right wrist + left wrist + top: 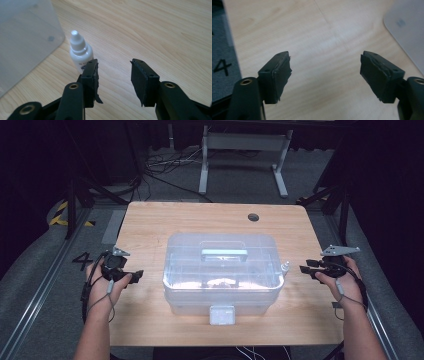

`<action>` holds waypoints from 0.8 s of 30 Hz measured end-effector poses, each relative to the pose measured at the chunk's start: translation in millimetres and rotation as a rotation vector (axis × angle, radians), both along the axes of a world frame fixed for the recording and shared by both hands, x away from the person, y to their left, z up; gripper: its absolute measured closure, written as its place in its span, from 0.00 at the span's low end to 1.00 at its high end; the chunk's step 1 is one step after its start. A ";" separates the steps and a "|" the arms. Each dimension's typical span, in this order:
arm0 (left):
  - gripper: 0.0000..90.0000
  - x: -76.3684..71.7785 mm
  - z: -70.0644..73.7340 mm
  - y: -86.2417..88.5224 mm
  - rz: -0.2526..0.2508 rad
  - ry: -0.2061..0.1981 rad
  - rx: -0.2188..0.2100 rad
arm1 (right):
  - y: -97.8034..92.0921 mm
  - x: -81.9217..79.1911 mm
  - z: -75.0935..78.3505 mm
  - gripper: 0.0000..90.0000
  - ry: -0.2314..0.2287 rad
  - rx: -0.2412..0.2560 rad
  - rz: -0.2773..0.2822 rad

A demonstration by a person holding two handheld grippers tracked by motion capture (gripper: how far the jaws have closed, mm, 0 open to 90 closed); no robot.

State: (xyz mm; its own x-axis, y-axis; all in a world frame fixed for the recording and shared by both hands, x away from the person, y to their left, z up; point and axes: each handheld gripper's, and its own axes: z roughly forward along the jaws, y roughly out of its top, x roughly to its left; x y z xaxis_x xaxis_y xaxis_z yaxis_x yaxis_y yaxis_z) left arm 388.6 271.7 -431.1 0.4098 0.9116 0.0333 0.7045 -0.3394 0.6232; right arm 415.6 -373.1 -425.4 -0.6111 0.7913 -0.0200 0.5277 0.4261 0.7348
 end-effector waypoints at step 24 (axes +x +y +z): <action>0.46 -8.9 35.0 -10.9 -0.159 0.036 -0.023 | 2.6 -4.6 6.5 0.52 0.065 0.024 0.013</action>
State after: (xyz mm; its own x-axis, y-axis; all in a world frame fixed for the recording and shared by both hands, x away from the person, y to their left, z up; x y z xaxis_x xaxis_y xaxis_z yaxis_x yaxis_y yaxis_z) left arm 379.7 260.7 -396.2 0.5495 0.8355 -0.0039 0.6650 -0.4345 0.6075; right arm 411.1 -370.5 -418.9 -0.6203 0.7834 0.0391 0.5694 0.4156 0.7093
